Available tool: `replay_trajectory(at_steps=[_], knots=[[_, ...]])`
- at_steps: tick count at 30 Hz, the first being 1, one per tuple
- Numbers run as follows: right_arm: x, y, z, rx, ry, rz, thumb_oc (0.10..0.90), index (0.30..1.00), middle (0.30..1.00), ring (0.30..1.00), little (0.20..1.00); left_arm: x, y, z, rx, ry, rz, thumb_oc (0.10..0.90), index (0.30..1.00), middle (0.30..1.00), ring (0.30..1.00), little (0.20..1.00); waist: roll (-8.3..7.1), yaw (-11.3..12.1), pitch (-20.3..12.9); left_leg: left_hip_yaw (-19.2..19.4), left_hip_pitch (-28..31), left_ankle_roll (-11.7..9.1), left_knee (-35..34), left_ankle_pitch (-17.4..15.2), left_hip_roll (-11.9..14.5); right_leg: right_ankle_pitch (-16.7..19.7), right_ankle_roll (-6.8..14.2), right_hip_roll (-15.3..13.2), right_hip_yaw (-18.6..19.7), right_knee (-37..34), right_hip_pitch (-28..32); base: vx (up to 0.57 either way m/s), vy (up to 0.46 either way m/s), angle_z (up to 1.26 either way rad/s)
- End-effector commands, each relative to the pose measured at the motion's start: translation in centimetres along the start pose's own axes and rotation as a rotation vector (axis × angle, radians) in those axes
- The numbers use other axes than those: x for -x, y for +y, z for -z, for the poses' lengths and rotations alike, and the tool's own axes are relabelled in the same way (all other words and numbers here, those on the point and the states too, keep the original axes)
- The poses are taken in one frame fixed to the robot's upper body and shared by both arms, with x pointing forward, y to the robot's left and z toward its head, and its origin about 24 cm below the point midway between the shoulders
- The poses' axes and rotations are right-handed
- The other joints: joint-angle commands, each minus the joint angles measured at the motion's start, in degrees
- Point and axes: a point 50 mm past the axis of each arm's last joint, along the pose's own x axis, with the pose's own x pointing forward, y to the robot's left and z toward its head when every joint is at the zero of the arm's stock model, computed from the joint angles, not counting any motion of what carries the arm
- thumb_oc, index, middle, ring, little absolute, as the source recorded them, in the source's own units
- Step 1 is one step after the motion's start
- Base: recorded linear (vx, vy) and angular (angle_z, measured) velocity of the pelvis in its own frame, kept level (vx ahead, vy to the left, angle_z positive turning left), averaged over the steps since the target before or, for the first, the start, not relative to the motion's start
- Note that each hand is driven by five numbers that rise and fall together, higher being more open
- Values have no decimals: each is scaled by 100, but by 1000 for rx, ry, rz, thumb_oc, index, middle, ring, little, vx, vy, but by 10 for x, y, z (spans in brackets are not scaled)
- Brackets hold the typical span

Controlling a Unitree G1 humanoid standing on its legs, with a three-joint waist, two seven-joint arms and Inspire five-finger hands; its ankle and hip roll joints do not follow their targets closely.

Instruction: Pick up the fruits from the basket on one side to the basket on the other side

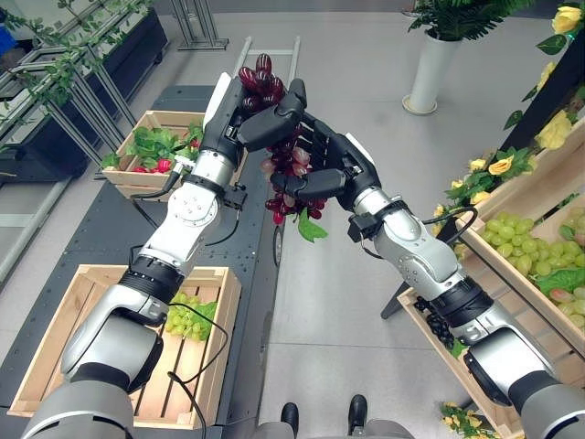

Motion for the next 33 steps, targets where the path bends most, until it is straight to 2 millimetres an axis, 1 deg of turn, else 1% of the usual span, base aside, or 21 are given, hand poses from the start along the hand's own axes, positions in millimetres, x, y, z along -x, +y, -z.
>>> replay_trajectory(at_steps=[1,7,12,15,18,23,24,26,29,30,31,33], knots=[[-18,18,-19,-95,-101,-31,800,900,900,900,900,-43,1,-63,53,-257,-31,400,300,300,300,300,-9,79,-1213,-97,-263,96,-41,-236,-497,-381,-23,55,106,15,168,0,0,0],[-22,19,-16,-108,-77,-9,800,900,900,900,900,-47,-16,-76,96,-296,8,400,300,300,300,300,-42,93,-1225,-97,-276,95,-41,-241,-491,-383,-26,62,101,15,149,0,0,0],[-25,16,-9,-114,-28,4,800,900,900,900,900,-49,-19,-81,128,-314,14,400,300,300,300,300,-53,88,-1226,-77,-279,93,-41,-245,-481,-383,-25,64,109,15,142,0,0,0],[-24,16,0,-120,12,6,800,900,900,900,900,-50,-24,-87,142,-331,24,400,300,300,300,300,-66,95,-1234,-76,-287,93,-41,-245,-481,-384,-21,64,112,15,135,0,0,0],[-24,13,1,-149,5,17,800,900,900,900,900,-51,-27,-90,159,-337,39,400,300,300,300,300,-72,108,-1228,-61,-288,88,-41,-237,-475,-376,-14,57,92,15,136,0,0,0],[-25,12,-10,-174,-84,58,800,900,900,900,900,-50,-33,-91,148,-332,71,400,300,300,300,300,-70,135,-1201,-90,-282,99,-41,-247,-479,-382,-23,60,87,15,147,0,0,0],[-26,13,-21,-173,-155,84,800,900,900,900,900,-49,-35,-89,134,-315,74,400,300,300,300,300,-62,140,-1190,-105,-284,108,-41,-251,-486,-380,-26,63,92,15,144,0,0,0],[-25,16,-32,-191,-211,87,800,900,900,900,900,-48,-34,-81,142,-283,65,400,300,300,300,300,-51,130,-1189,-106,-279,114,-41,-258,-492,-380,-21,61,109,15,143,0,0,0],[-24,19,-41,-196,-266,81,800,900,900,900,900,-47,-32,-72,168,-251,53,400,300,300,300,300,-48,116,-1190,-97,-266,123,-41,-261,-495,-370,-10,56,128,15,143,0,0,0],[-23,20,-43,-195,-280,85,480,420,420,420,420,-46,-32,-70,172,-247,50,400,300,300,300,300,-45,113,-1195,-92,-266,124,-41,-263,-493,-369,-9,54,129,15,139,0,0,0],[-22,20,-44,-196,-293,84,400,300,300,300,300,-46,-31,-68,173,-243,48,400,300,300,300,300,-46,111,-1194,-92,-262,127,-41,-261,-495,-365,-6,54,136,15,142,0,0,0],[-21,17,-46,-210,-316,99,400,300,300,300,300,-45,-31,-66,177,-239,48,400,300,300,300,300,-44,112,-1205,-95,-255,130,-41,-262,-494,-366,-3,55,136,15,148,0,0,0]])
